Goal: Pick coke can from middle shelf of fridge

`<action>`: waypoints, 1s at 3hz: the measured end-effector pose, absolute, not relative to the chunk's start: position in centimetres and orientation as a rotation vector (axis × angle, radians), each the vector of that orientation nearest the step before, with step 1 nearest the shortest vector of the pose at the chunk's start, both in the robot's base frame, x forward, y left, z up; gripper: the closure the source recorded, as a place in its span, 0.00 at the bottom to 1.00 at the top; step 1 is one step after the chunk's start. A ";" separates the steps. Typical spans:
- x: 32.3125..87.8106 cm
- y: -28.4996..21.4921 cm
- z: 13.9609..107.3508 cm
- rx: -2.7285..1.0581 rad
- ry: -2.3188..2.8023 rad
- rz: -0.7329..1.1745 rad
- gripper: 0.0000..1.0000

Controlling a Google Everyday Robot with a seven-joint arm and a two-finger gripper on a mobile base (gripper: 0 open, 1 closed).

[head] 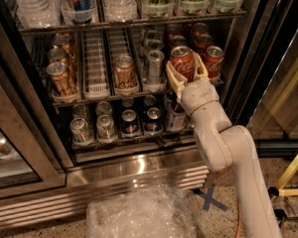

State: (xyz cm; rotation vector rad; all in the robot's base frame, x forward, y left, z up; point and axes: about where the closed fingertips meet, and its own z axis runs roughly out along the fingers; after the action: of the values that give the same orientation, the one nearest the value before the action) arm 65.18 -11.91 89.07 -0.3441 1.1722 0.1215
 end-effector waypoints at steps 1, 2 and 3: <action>64.9 -11.9 89.2 -0.350 1.170 0.116 1.00; 63.3 -12.7 89.3 -0.378 1.182 0.089 1.00; 63.1 -13.0 89.3 -0.376 1.183 0.088 1.00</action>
Offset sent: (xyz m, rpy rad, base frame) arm -0.0463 -0.0245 0.0033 -0.1044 0.0172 -0.0241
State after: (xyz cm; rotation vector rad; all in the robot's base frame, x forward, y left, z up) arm 63.13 -12.98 89.35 -0.3757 1.1825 0.0877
